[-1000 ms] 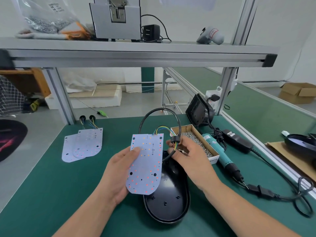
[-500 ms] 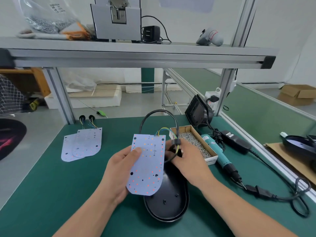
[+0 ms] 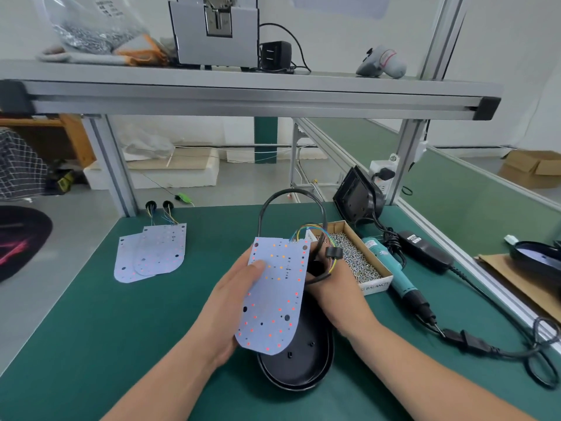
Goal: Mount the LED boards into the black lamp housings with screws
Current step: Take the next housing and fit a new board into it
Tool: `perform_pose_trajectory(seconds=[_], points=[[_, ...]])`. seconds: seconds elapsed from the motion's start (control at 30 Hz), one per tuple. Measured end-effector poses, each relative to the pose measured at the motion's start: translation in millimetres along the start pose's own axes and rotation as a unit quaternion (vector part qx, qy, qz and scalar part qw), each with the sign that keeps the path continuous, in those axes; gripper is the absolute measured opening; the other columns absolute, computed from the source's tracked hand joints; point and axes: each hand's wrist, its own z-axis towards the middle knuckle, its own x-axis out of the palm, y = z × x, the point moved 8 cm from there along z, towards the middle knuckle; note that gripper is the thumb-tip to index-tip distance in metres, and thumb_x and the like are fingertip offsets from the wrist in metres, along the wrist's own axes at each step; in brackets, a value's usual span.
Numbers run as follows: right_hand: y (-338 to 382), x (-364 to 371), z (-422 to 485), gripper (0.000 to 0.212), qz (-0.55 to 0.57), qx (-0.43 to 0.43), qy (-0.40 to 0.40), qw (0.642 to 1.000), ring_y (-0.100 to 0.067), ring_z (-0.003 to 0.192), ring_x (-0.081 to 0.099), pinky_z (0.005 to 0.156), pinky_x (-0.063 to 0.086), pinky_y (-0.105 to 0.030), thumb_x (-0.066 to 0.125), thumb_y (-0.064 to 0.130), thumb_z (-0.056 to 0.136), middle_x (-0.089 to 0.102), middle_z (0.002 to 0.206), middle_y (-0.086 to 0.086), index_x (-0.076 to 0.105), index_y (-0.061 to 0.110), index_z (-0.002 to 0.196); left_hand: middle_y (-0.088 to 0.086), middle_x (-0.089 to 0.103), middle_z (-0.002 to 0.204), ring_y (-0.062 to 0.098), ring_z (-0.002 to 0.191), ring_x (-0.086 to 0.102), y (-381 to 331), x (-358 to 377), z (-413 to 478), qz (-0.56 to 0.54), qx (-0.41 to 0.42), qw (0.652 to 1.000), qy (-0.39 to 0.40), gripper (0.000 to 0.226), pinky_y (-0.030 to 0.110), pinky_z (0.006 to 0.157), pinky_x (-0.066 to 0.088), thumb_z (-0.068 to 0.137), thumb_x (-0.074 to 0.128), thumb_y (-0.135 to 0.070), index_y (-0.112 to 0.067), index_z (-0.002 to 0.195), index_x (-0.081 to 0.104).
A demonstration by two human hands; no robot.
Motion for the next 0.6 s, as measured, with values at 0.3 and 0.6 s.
perform_pose_trajectory(seconds=[0.3, 0.6], points=[[-10, 7, -1, 0.043, -0.007, 0.038, 0.048, 0.998, -0.021, 0.111, 0.075, 0.098, 0.058, -0.041, 0.07, -0.003, 0.088, 0.08, 0.114, 0.0, 0.074, 0.027, 0.118, 0.003, 0.078, 0.125, 0.024, 0.111, 0.076, 10, 0, -4, -0.009, -0.082, 0.996, -0.018, 0.051, 0.029, 0.075, 0.062, 0.093, 0.052, -0.061, -0.028, 0.122, 0.078], [-24, -4, 1, 0.049, 0.213, 0.135, -0.043, 0.967, -0.032, 0.114, 0.066, 0.1, 0.052, -0.049, 0.073, 0.007, 0.077, 0.07, 0.126, -0.014, 0.062, 0.007, 0.124, 0.004, 0.08, 0.118, 0.024, 0.103, 0.078, 2, -20, 3, -0.028, -0.038, 0.992, -0.113, 0.034, 0.033, 0.069, 0.063, 0.11, 0.048, -0.041, -0.019, 0.129, 0.066]])
